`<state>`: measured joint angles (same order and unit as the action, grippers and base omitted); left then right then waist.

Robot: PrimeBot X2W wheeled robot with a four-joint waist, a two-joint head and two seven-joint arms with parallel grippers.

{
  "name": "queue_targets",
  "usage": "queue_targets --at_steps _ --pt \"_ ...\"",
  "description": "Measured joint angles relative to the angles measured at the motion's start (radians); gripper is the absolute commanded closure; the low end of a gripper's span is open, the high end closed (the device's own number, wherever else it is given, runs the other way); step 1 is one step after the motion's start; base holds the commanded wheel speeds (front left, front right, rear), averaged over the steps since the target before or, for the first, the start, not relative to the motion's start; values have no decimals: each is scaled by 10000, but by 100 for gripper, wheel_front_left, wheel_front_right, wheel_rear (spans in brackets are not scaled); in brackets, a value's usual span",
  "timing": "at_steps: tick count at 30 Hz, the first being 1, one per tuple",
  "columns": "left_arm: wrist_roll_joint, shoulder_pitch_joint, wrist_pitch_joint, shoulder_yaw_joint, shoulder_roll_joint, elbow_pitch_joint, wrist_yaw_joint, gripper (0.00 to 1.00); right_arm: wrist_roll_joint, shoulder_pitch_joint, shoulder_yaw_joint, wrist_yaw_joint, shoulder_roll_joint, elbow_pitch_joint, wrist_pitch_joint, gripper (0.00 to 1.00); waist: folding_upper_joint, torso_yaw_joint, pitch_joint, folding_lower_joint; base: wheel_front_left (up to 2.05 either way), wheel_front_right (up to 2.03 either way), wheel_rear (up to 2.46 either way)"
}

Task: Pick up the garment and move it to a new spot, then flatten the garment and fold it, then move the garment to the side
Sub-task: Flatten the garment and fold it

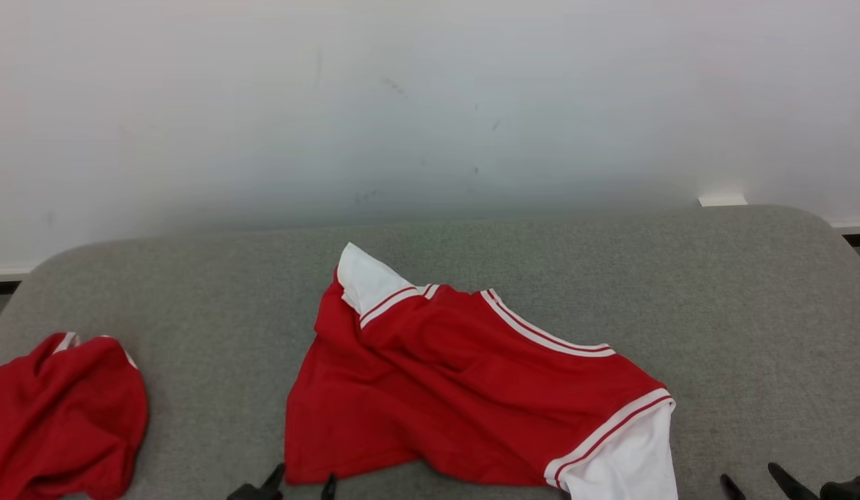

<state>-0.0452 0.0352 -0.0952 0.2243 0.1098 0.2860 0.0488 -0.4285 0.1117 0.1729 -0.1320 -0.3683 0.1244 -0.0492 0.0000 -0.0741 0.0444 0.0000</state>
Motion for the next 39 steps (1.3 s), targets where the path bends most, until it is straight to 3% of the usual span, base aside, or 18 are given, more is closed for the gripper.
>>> queue_targets --at_steps 3,7,21,39 --pt "128 -309 587 38 161 127 -33 0 -290 -3 219 0 -207 38 -1283 0 0 -34 -194 0 0 0 0" --pt "196 -500 1112 198 205 221 -121 0 -731 -217 719 0 -65 472 -1795 0 0 -17 -468 0 0 0 0" --pt "635 -1467 1565 767 746 445 -483 0 -1363 -1749 2103 0 497 2291 -1417 0 0 336 -1267 0 0 0 0" --pt "738 -2084 1939 1030 924 1206 -571 0 -1977 -2658 3175 17 297 2941 -752 0 0 335 -1647 0 0 0 0"
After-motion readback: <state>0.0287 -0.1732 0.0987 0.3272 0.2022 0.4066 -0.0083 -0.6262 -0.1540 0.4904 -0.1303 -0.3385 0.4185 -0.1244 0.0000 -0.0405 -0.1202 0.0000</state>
